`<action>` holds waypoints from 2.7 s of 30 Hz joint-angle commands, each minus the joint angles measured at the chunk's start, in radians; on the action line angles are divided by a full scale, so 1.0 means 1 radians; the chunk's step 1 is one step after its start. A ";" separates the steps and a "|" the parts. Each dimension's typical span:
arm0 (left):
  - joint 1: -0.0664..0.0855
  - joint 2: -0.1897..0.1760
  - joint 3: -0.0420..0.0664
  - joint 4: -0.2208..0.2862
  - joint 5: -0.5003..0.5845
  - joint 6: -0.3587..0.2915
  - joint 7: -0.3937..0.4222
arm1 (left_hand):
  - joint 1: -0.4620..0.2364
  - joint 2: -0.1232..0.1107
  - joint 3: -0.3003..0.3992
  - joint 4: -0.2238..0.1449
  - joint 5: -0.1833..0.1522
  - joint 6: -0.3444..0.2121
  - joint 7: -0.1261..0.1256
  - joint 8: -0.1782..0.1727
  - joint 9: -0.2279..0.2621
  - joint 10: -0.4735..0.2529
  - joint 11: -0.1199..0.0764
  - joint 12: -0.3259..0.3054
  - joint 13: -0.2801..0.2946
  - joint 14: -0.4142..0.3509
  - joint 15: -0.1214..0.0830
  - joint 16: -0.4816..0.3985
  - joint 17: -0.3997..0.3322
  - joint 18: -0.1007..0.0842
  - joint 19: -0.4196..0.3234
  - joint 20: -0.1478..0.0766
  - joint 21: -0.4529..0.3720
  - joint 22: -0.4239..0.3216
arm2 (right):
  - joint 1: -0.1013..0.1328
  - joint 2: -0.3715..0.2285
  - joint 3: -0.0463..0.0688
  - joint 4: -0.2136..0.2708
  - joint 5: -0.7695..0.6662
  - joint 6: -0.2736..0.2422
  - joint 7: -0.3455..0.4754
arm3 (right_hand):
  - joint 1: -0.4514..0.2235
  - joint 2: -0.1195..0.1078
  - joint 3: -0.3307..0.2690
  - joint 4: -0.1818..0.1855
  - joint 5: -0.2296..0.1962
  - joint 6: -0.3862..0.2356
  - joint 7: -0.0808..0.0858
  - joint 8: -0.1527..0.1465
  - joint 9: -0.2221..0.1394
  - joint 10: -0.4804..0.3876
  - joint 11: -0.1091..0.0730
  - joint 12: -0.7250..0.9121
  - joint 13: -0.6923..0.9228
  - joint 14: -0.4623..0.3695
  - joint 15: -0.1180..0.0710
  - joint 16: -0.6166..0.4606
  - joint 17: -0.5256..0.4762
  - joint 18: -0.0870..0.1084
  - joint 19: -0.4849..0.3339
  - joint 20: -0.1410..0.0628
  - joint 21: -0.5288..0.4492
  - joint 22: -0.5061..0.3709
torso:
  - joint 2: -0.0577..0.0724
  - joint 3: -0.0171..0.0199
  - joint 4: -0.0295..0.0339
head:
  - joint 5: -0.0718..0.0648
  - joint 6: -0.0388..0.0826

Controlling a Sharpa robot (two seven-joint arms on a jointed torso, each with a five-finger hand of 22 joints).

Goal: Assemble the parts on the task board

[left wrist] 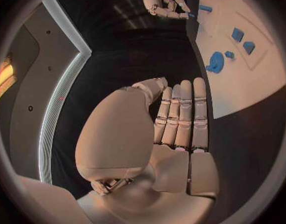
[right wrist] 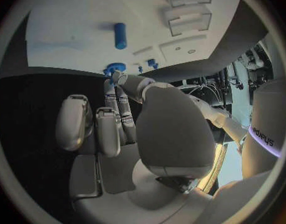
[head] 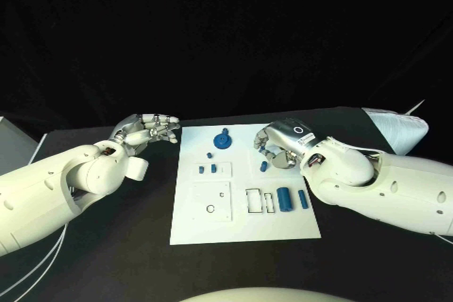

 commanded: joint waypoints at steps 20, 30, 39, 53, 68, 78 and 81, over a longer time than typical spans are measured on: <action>-0.002 0.019 0.001 0.015 -0.002 -0.007 0.009 | 0.002 0.007 -0.005 0.002 0.005 -0.003 0.007 -0.008 -0.001 0.008 -0.002 -0.008 0.001 0.009 0.000 -0.006 0.001 0.003 0.005 0.000 -0.003 0.000 | -0.113 0.139 -0.018 0.029 0.020 0.034 0.020 | 0.017 0.023 0.004 -0.009 0.009 0.005 -0.001 0.005 0.001 0.058 -0.055 0.003 0.041 0.052 -0.007 0.000 0.021 -0.017 0.014 -0.011 -0.008 -0.007 | 0.000 -0.0006 0.0019 | 0.062 -0.028; -0.002 0.019 0.001 0.020 -0.002 -0.004 0.007 | 0.002 0.007 -0.005 0.002 0.005 -0.002 0.007 -0.009 -0.001 0.009 -0.002 -0.009 0.002 0.009 -0.001 -0.007 0.002 0.003 0.006 0.000 -0.004 0.000 | -0.143 0.177 -0.019 -0.008 0.011 0.044 0.002 | 0.017 0.023 0.004 -0.010 0.009 0.004 -0.001 0.004 0.001 0.058 -0.054 0.003 0.041 0.052 -0.007 -0.001 0.020 -0.017 0.014 -0.011 -0.008 -0.007 | 0.001 0.0000 0.0008 | 0.083 -0.051; -0.002 0.014 0.001 0.021 -0.002 -0.004 0.003 | 0.001 0.007 -0.006 0.002 0.005 -0.001 0.007 -0.009 -0.001 0.009 -0.002 -0.010 0.002 0.009 0.000 -0.007 0.002 0.003 0.006 0.000 -0.004 0.000 | -0.150 0.183 -0.019 0.002 0.011 0.044 -0.001 | 0.017 0.023 0.004 -0.010 0.009 0.004 -0.001 0.004 0.001 0.058 -0.054 0.003 0.041 0.052 -0.007 -0.001 0.020 -0.017 0.014 -0.011 -0.008 -0.007 | 0.001 0.0001 0.0003 | 0.093 -0.062; -0.001 0.014 0.001 0.020 -0.002 -0.002 0.000 | 0.001 0.007 -0.007 0.003 0.005 0.000 0.007 -0.010 -0.001 0.010 -0.002 -0.012 0.002 0.009 0.000 -0.008 0.002 0.003 0.006 0.000 -0.005 0.000 | -0.154 0.188 -0.019 0.005 0.006 0.027 -0.007 | 0.017 0.024 0.005 -0.011 0.010 0.004 0.000 0.003 0.001 0.058 -0.054 0.002 0.042 0.052 -0.006 -0.002 0.018 -0.017 0.014 -0.011 -0.008 -0.007 | 0.001 -0.0001 0.0005 | 0.096 -0.064; -0.002 0.014 0.001 0.019 -0.002 0.001 -0.006 | 0.001 0.007 -0.007 0.003 0.005 0.000 0.007 -0.010 -0.001 0.010 -0.002 -0.012 0.002 0.009 0.000 -0.008 0.002 0.003 0.006 0.000 -0.005 0.000 | -0.154 0.198 -0.019 -0.011 0.003 0.035 -0.008 | 0.017 0.024 0.005 -0.011 0.010 0.004 0.000 0.003 0.001 0.058 -0.054 0.002 0.042 0.052 -0.006 -0.002 0.018 -0.017 0.014 -0.011 -0.008 -0.007 | 0.001 -0.0001 0.0007 | 0.097 -0.065; -0.002 0.012 0.001 0.020 -0.002 0.002 -0.009 | 0.000 0.007 -0.007 0.004 0.005 0.000 0.007 -0.011 -0.001 0.010 -0.001 -0.015 0.002 0.009 0.000 -0.009 0.002 0.003 0.006 0.000 -0.006 -0.001 | -0.154 0.205 -0.019 -0.023 0.001 0.061 -0.004 | 0.016 0.024 0.007 -0.013 0.011 0.004 0.001 0.003 0.001 0.058 -0.053 0.001 0.043 0.052 -0.006 -0.002 0.019 -0.017 0.014 -0.010 -0.009 -0.007 | 0.001 -0.0001 0.0003 | 0.097 -0.067; -0.002 0.012 0.001 0.020 -0.002 0.003 -0.010 | 0.000 0.007 -0.007 0.004 0.005 0.000 0.007 -0.011 -0.001 0.010 -0.001 -0.015 0.002 0.009 0.000 -0.009 0.002 0.003 0.006 0.000 -0.006 -0.001 | -0.154 0.209 -0.019 -0.027 0.002 0.071 -0.001 | 0.015 0.024 0.007 -0.014 0.011 0.004 0.001 0.002 0.001 0.058 -0.053 0.000 0.044 0.052 -0.006 -0.001 0.020 -0.016 0.014 -0.010 -0.010 -0.007 | 0.001 -0.0002 0.0005 | 0.097 -0.067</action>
